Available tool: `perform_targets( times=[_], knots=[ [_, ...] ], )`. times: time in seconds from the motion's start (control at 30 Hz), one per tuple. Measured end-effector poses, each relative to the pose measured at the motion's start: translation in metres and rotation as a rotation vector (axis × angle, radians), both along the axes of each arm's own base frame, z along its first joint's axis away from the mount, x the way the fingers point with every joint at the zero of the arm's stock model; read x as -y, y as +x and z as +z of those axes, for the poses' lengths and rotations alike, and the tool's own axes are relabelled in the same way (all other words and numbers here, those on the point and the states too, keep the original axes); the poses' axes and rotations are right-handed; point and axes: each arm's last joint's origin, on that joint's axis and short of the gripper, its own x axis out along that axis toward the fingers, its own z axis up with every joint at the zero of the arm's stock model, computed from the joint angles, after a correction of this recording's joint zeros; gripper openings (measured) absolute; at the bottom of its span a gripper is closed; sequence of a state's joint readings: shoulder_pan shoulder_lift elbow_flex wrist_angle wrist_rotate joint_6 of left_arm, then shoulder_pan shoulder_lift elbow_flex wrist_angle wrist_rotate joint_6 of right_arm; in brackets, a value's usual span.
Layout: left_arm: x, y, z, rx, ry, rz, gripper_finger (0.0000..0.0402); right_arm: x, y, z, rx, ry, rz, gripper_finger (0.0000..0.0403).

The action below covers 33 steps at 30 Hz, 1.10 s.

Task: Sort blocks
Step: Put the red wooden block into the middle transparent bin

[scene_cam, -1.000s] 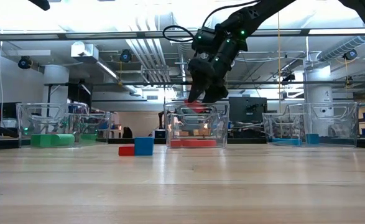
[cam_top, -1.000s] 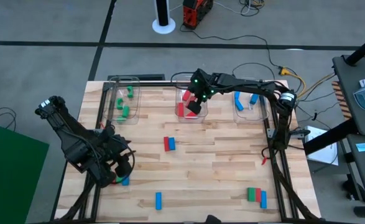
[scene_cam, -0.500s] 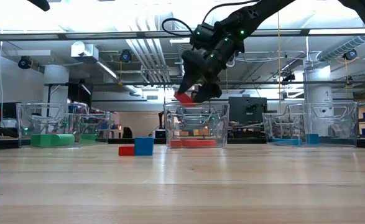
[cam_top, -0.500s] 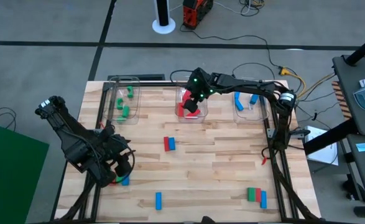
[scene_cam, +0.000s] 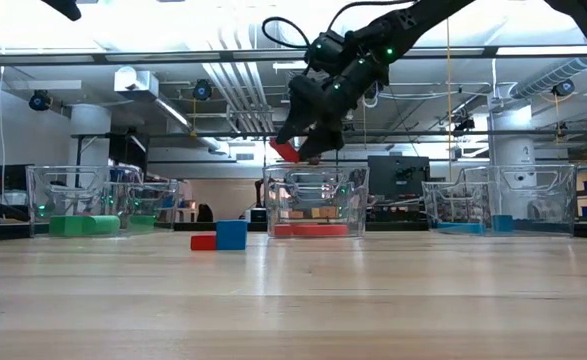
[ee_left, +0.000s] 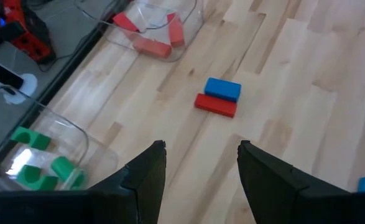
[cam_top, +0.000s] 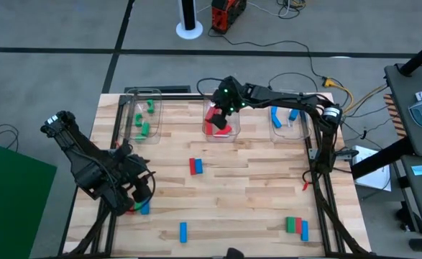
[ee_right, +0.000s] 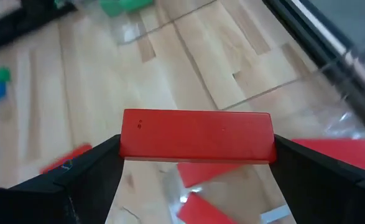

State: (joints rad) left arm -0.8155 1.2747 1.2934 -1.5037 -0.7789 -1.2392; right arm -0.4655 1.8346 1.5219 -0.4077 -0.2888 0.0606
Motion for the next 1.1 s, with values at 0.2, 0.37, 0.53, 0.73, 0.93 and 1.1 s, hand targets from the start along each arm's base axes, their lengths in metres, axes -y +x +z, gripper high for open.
perform_targets(
  times=[0.2,0.37,0.53,0.73,0.93,1.1],
  knots=[
    [-0.001,-0.001,0.0,0.008,-0.011,0.022,0.0176,0.0,0.001,0.001,0.023,0.114,-0.112,0.0366],
    [-0.003,0.001,0.0,0.04,-0.051,0.083,0.0176,0.0,0.001,0.001,0.024,0.176,-0.159,0.0366],
    [-0.003,0.001,0.0,0.064,-0.081,0.129,0.0176,0.001,0.001,0.0,0.015,0.151,-0.184,0.0366],
    [-0.007,0.003,0.0,0.076,-0.097,0.173,0.0176,0.009,-0.002,-0.013,-0.054,0.116,-0.192,0.0366],
    [-0.009,0.005,0.0,0.08,-0.1,0.197,0.0176,0.018,-0.01,-0.015,-0.114,-0.076,-0.037,0.0366],
    [-0.012,0.006,0.0,0.073,-0.091,0.21,0.0176,0.018,-0.01,-0.016,-0.114,-0.03,-0.075,0.0366]
  ],
)
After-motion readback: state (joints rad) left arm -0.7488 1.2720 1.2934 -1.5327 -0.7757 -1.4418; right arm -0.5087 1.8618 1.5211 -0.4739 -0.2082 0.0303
